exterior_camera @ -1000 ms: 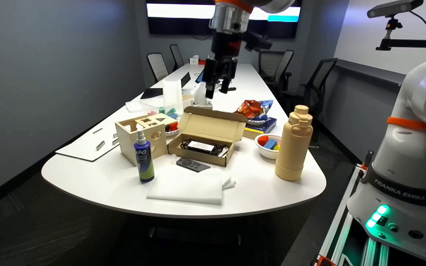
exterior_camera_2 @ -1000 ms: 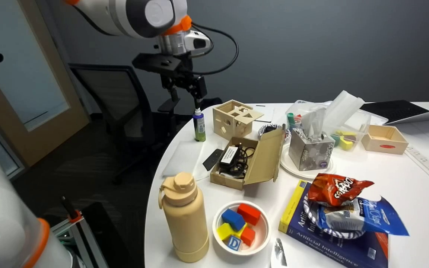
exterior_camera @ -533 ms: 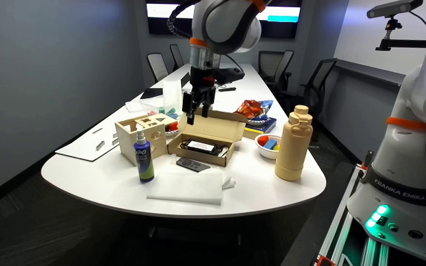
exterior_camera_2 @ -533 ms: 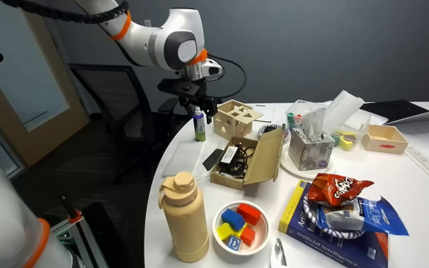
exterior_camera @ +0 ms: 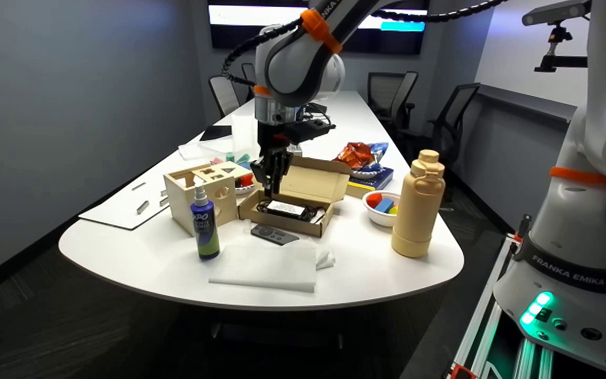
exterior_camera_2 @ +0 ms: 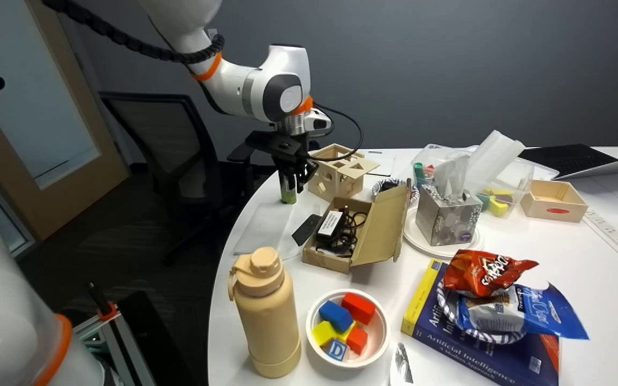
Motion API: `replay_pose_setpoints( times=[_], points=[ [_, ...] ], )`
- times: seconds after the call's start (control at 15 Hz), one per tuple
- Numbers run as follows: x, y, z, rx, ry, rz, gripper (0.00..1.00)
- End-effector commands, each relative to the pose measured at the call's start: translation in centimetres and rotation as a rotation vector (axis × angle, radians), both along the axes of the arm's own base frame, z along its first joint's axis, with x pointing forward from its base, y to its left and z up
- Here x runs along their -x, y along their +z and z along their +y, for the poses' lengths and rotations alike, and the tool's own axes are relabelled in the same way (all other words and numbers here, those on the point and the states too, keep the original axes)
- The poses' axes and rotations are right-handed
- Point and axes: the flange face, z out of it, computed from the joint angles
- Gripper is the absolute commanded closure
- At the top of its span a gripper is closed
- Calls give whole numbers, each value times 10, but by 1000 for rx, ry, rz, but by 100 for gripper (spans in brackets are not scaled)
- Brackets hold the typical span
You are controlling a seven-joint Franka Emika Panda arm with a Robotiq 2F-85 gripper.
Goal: Click on the remote
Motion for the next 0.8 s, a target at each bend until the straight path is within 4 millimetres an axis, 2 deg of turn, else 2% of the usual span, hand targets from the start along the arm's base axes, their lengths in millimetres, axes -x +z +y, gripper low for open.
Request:
replay_pose_setpoints(
  times=[0.0,0.47,0.73],
  points=[
    [-14,-23,0,2,-19,13,100],
    [-22,-69,-5,-6,-22,-21,100],
    [-23,-86,-3,-6,-18,-22,100]
  ],
)
